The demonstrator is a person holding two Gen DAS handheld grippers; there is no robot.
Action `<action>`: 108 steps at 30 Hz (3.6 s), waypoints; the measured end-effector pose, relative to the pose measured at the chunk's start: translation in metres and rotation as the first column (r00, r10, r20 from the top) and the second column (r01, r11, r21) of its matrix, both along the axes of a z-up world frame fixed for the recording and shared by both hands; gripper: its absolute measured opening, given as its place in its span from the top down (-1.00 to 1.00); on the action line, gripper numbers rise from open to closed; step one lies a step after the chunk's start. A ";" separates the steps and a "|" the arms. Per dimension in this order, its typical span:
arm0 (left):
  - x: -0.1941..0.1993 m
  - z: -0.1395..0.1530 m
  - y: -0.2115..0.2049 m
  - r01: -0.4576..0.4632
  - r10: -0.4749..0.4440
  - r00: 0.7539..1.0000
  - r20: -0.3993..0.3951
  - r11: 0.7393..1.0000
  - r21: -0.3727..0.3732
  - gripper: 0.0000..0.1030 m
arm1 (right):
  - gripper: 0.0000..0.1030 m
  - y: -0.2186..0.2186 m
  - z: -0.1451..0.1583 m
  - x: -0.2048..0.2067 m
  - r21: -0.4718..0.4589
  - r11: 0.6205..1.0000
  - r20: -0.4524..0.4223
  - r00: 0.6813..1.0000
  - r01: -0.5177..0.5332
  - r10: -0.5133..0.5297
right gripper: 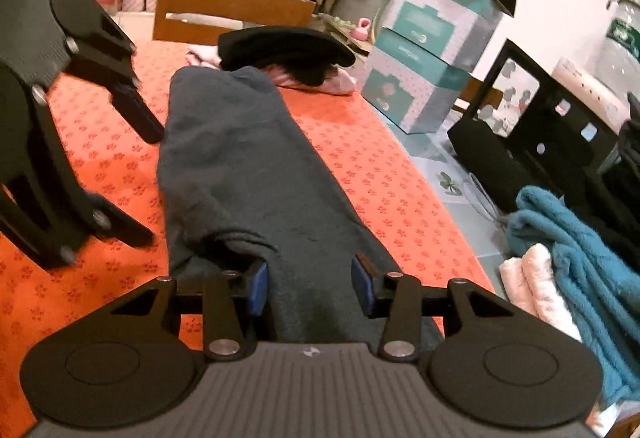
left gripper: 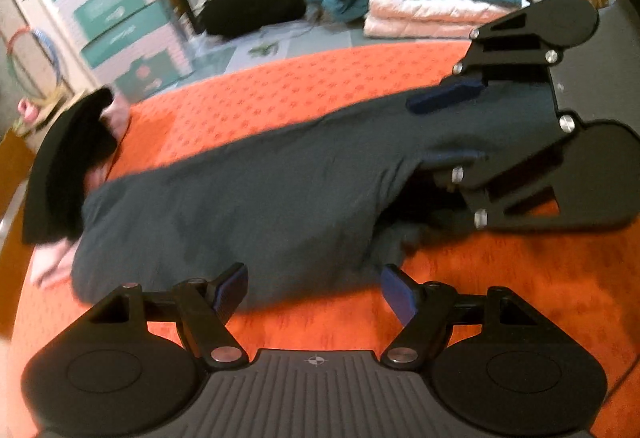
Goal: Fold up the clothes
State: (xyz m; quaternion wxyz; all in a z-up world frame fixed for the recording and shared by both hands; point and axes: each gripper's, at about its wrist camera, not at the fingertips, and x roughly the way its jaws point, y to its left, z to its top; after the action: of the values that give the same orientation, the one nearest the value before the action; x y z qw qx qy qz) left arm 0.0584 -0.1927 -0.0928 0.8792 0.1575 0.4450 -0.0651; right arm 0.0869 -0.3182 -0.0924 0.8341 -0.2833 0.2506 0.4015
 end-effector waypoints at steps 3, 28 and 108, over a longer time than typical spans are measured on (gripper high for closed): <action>0.012 -0.006 -0.006 0.029 -0.030 0.999 0.024 0.999 0.025 -0.40 | 0.05 -0.003 -0.001 0.001 0.021 0.999 -0.025 0.999 0.024 -0.024; 0.036 0.011 0.032 0.049 -0.066 0.996 -0.055 0.962 -0.268 0.63 | -0.27 0.032 -0.031 -0.002 0.242 0.963 -0.338 0.941 0.119 -0.031; -0.049 0.033 0.398 -0.592 0.690 0.722 -0.050 0.578 -0.562 0.77 | 0.89 0.212 0.032 -0.111 0.156 0.822 -0.542 0.743 0.548 -0.392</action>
State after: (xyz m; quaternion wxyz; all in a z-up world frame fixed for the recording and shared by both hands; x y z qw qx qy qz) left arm 0.0090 0.2057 -0.0600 0.8840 -0.2643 0.3555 0.1496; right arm -0.0242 -0.1063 -0.0604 0.8513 0.0331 0.4506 0.2667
